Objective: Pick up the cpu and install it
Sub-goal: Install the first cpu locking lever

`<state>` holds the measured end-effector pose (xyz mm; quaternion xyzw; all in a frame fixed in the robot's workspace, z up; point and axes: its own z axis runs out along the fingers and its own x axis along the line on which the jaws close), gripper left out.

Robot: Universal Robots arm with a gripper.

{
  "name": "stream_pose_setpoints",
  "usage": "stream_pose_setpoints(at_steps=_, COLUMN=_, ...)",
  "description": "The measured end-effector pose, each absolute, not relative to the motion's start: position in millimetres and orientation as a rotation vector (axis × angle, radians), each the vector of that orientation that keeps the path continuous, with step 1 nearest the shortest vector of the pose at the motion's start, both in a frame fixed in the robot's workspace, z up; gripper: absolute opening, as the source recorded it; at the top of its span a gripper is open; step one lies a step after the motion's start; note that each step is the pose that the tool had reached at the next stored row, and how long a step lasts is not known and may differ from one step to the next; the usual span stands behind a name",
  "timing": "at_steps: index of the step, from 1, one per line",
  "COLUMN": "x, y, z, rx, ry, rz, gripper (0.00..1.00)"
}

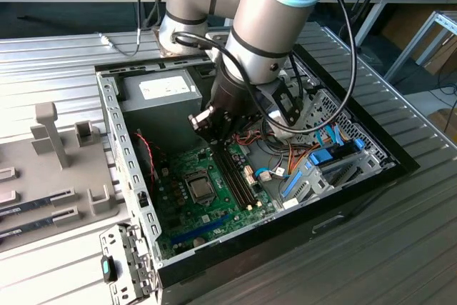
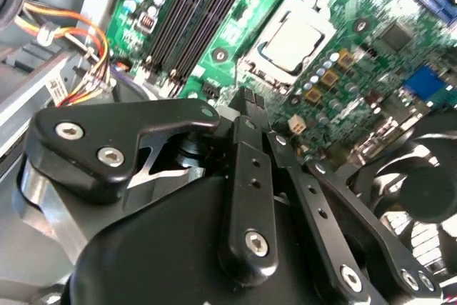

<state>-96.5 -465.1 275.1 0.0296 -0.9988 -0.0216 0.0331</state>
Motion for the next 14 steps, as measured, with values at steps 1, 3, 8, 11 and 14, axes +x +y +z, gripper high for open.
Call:
stream_pose_setpoints(at_steps=1, x=-96, y=-462, z=275, rx=0.091, ry=-3.073, rz=-0.067, gripper=0.1)
stream_pose_setpoints(at_steps=3, x=-96, y=-458, z=275, rx=0.091, ry=-3.073, rz=-0.067, gripper=0.1)
stream_pose_setpoints(at_steps=8, x=-97, y=-447, z=270, rx=0.091, ry=-3.073, rz=-0.067, gripper=0.1)
stream_pose_setpoints(at_steps=11, x=-98, y=-446, z=262, rx=0.091, ry=-3.073, rz=-0.066, gripper=0.1)
stream_pose_setpoints(at_steps=14, x=-98, y=-447, z=260, rx=0.091, ry=-3.073, rz=-0.066, gripper=0.1)
